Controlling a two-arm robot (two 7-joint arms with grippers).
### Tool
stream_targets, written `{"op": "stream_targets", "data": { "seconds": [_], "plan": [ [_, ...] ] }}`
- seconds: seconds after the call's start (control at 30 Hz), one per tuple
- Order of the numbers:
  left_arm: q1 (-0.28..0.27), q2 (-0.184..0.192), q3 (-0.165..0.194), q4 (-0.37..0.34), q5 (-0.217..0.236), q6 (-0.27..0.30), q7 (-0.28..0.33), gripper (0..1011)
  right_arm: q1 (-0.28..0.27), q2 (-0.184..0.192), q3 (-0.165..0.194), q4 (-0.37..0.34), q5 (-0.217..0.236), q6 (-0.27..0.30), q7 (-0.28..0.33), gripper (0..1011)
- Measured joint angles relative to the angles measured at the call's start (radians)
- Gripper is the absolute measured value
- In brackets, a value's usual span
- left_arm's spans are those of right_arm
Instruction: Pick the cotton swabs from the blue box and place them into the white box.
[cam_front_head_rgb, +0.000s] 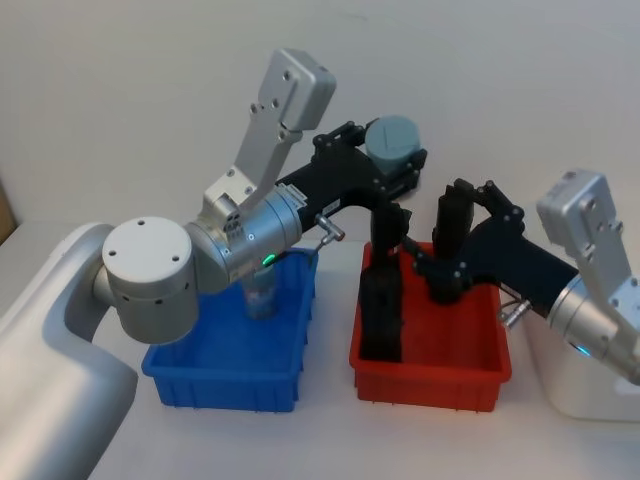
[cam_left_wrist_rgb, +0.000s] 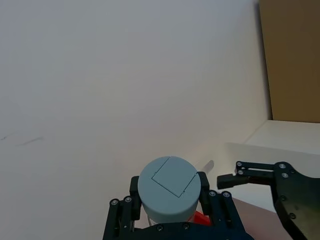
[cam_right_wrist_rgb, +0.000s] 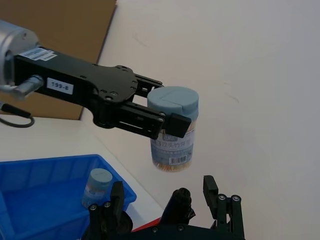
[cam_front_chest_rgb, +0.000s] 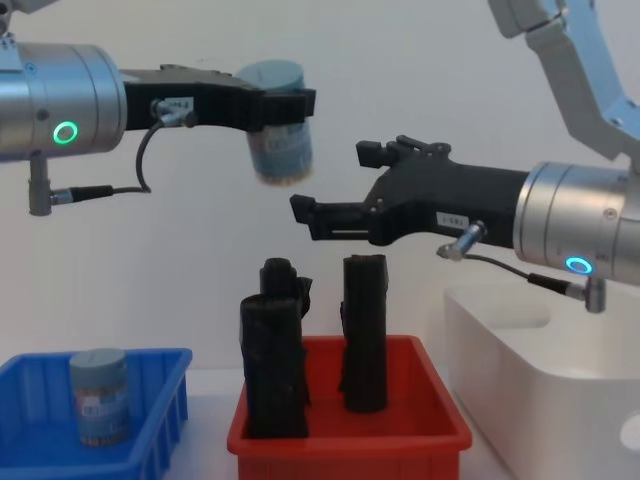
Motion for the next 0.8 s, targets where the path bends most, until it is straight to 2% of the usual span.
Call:
{"op": "stream_targets", "data": {
  "seconds": [0.27, 0.8],
  "plan": [
    [0.014, -0.001, 0.010, -0.030, -0.006, 0.025, -0.001, 665, 0.013, -0.017, -0.007, 0.002, 0.021, 0.058, -0.027, 1002],
    [0.037, 0.001, 0.018, -0.065, -0.021, 0.061, 0.028, 666, 0.033, -0.041, -0.022, 0.010, 0.024, 0.101, -0.056, 1002]
  ]
}}
